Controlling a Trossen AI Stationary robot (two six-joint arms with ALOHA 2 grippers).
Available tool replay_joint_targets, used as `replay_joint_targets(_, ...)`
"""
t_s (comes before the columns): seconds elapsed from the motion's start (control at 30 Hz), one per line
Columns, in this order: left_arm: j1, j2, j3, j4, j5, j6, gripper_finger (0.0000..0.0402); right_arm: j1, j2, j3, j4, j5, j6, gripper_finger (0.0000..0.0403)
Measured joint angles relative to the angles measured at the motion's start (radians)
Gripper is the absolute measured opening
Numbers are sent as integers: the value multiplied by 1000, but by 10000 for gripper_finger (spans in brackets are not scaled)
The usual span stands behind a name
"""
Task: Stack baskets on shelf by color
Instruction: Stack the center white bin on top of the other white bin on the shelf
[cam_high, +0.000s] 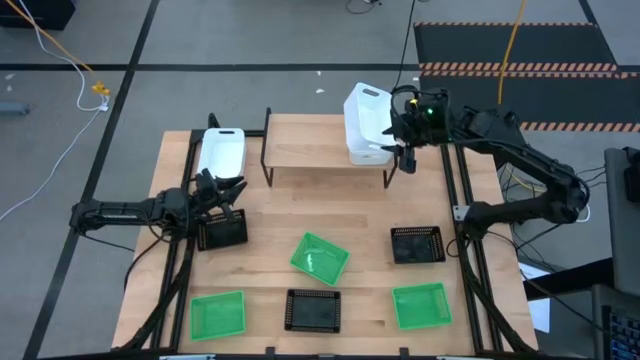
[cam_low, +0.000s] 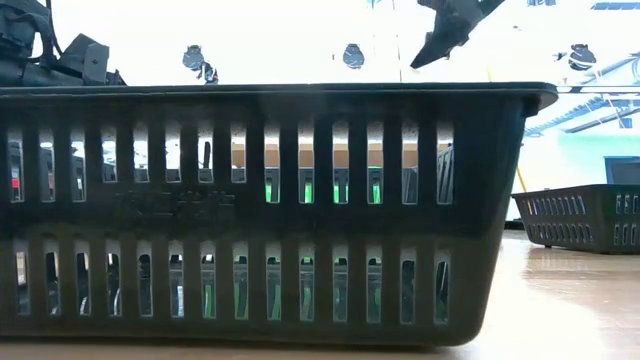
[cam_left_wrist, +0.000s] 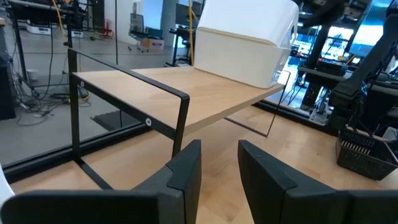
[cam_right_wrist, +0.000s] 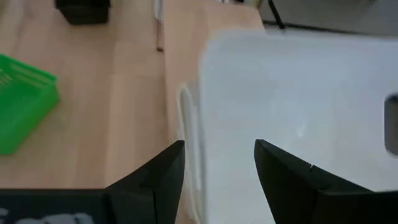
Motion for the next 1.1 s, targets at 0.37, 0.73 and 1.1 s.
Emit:
replay_joint_targets(0.37,0,12,0,-1,2,-1,106,-56,4,-77,80,-77,-22,187)
replay_joint_targets(0.73,0,84,0,0,-1,-35,106,-57,4,-110,93,-79,-33,80)
replay_joint_targets(1.1,0,92,0,5,-5,-37,106,-55,2,-88,202,-156,11,5)
